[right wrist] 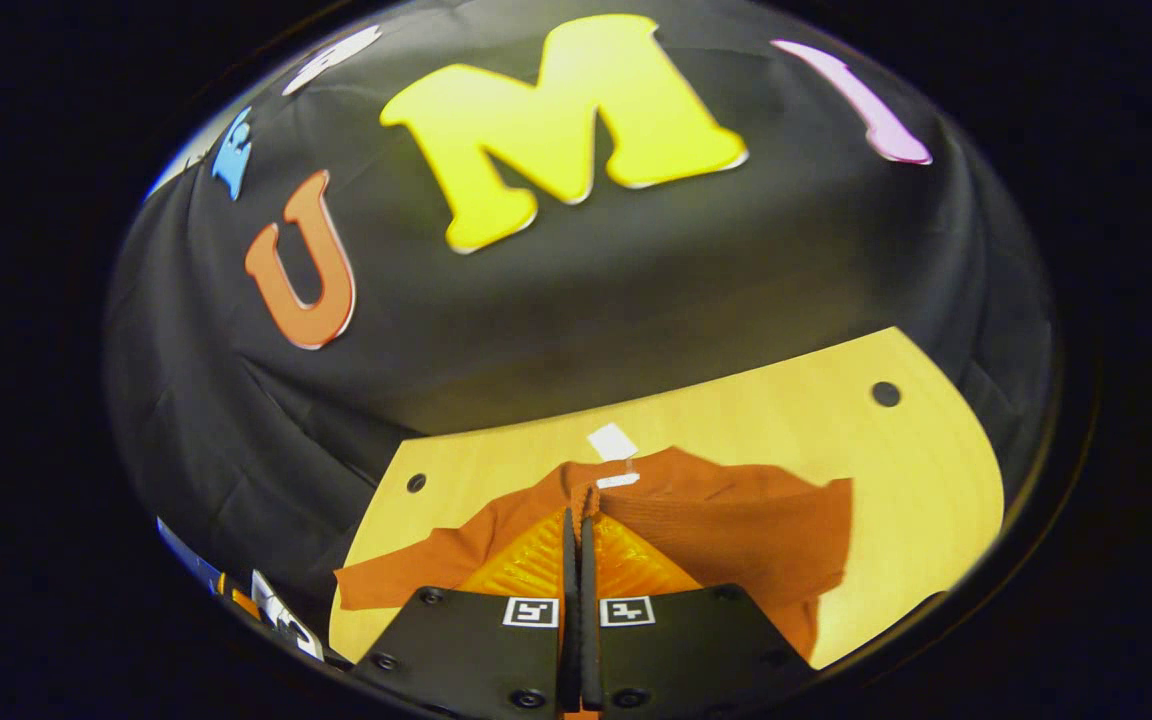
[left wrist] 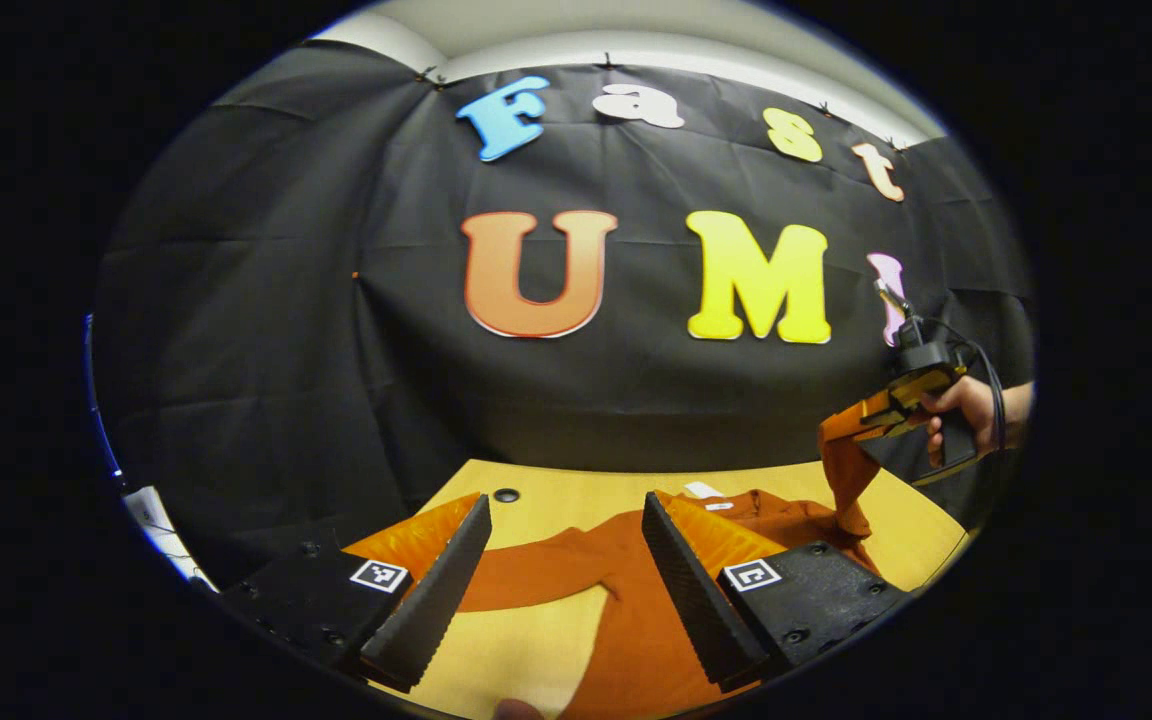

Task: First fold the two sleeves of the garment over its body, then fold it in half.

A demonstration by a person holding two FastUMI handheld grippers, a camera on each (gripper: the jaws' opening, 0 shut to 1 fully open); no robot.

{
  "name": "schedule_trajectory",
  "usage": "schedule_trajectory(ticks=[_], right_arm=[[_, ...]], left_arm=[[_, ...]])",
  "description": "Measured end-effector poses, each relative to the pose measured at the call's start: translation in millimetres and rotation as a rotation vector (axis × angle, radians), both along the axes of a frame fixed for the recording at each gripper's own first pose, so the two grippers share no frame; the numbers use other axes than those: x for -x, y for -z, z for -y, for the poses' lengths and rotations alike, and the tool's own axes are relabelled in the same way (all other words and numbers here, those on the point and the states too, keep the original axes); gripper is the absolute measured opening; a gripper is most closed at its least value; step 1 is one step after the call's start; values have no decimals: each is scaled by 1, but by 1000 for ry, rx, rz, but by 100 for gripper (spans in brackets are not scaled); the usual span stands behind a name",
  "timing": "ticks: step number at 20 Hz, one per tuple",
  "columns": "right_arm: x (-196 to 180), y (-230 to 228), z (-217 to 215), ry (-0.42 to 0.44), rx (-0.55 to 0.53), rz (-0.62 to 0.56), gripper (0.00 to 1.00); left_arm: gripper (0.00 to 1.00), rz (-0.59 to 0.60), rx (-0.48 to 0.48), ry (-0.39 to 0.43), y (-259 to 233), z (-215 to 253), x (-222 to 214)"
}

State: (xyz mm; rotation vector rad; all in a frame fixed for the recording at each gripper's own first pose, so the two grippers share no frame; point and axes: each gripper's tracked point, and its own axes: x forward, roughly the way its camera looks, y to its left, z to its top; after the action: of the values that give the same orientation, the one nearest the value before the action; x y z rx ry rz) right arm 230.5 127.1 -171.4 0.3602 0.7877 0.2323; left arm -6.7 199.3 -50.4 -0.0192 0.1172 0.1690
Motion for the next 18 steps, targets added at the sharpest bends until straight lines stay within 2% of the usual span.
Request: schedule_trajectory(ticks=[4,7,14,17,18], right_arm=[[-13,70,-92,-54,-14,-94,0],[-20,127,-137,-103,30,-141,1],[-4,201,-196,-200,109,-223,2],[-5,195,-195,-196,57,-218,8],[-4,192,-197,-195,34,-215,14]], left_arm=[[99,-55,19,-120,18,-64,32],[99,-85,34,-177,29,-92,50],[99,-96,69,-205,34,-111,54],[99,-93,94,-203,36,-113,49],[99,-95,92,-204,38,-115,48]])
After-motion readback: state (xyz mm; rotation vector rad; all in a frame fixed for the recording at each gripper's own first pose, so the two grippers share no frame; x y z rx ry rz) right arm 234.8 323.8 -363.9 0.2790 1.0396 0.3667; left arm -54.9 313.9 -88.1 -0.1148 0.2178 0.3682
